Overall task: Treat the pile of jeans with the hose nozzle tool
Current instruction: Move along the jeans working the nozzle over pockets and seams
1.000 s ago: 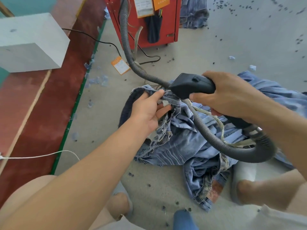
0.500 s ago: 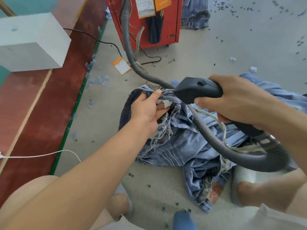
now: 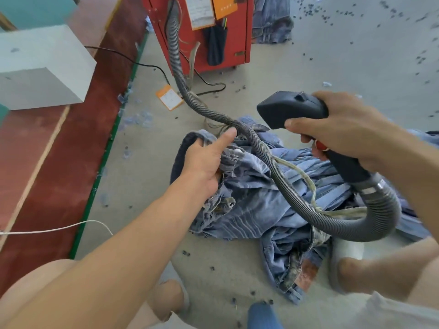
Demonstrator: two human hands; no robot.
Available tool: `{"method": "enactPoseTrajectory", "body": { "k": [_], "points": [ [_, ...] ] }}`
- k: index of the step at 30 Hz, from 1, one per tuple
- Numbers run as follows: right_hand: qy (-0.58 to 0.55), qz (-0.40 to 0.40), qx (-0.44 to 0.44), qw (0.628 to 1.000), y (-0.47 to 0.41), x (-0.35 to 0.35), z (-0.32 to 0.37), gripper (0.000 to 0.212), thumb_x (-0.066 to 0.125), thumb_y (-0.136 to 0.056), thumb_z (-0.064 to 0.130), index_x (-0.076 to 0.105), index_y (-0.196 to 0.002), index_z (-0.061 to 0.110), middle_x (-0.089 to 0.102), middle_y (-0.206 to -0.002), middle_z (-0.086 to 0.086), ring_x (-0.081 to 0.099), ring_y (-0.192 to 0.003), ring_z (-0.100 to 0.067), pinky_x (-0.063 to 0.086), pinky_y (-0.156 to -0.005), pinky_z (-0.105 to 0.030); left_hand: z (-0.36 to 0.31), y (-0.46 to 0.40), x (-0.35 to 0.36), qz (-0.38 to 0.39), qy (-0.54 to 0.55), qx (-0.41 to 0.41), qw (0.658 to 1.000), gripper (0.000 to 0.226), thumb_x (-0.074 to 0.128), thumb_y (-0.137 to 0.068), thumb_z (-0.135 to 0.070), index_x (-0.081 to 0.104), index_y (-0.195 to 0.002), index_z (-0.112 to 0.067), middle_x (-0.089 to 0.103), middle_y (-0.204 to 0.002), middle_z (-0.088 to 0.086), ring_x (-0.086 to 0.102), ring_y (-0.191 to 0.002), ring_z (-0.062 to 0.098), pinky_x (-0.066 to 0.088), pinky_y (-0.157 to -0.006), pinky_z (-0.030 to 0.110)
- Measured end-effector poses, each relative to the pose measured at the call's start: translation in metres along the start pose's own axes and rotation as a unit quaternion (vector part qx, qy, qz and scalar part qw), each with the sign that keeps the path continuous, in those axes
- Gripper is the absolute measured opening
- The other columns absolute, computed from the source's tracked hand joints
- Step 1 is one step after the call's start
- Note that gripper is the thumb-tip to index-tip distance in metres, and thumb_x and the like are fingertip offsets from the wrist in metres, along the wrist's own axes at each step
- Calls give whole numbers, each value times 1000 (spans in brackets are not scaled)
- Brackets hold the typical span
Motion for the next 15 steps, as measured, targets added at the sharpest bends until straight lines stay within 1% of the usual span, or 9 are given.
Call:
{"method": "enactPoseTrajectory", "body": {
  "k": [2,3,5,7,9,11,12,13,15],
  "points": [
    [19,3,-7,1000,2,1,1,15,77,-89,36,65,-92,27,71,-73,-7,62,-45,-16,54,-45,-27,1,-2,-4,-29,-21,-11,999,28,67,-90,10,62,-116,1,74,-94,17,75,-75,30,64,-71,45],
    [35,8,-13,999,4,3,2,16,77,-88,37,64,-91,27,72,-73,-5,63,-45,-16,54,-45,-26,2,-3,-4,-31,-21,-22,999,27,59,-93,14,60,-119,7,71,-98,21,74,-78,33,64,-74,47],
    [75,26,-28,996,8,7,5,18,76,-88,39,62,-90,28,71,-70,-1,64,-45,-16,51,-43,-22,0,-8,-3,-20,-6,-41,999,27,47,-101,12,58,-125,13,67,-115,30,71,-101,43,59,-93,54],
    [108,44,-46,992,12,11,7,18,74,-89,39,61,-89,28,69,-64,4,64,-44,-15,47,-41,-18,-3,-11,-5,-11,-40,-29,999,24,43,-107,2,63,-119,5,68,-116,28,68,-106,44,54,-100,54],
    [118,53,-52,990,14,13,7,17,74,-89,38,59,-89,29,66,-59,7,63,-43,-15,46,-41,-18,-8,-15,-10,-14,-145,-6,989,23,42,-112,-14,65,-112,-11,70,-110,16,63,-102,36,53,-96,46],
    [114,53,-51,991,13,12,6,17,74,-89,38,59,-89,29,66,-59,7,64,-43,-16,47,-42,-21,-10,-18,-17,-14,-234,7,972,22,42,-112,-27,62,-121,-23,66,-120,6,62,-110,28,52,-98,44],
    [114,51,-52,991,13,12,6,17,74,-89,39,59,-89,29,66,-60,6,64,-43,-16,48,-42,-22,-10,-18,-22,-12,-248,2,969,21,45,-111,-30,61,-125,-25,66,-123,2,64,-111,24,54,-97,44],
    [116,49,-54,991,13,11,7,17,73,-89,39,59,-89,29,67,-61,5,64,-43,-15,48,-42,-21,-9,-19,-25,0,-244,-9,970,22,52,-109,-29,61,-128,-22,69,-119,1,67,-107,21,57,-91,42],
    [117,47,-58,990,14,10,8,18,73,-89,41,59,-89,30,68,-62,6,64,-43,-14,47,-41,-19,-3,-17,-24,66,-231,-26,970,31,68,-98,-8,63,-128,-14,76,-110,4,73,-98,20,61,-82,36]
  ]
}}
Point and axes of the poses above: each hand's wrist, its own y-axis away from the middle knuckle, its own x-axis out of the palm, z = x × y, the point moved 6 cm from there along -y, towards the middle knuckle
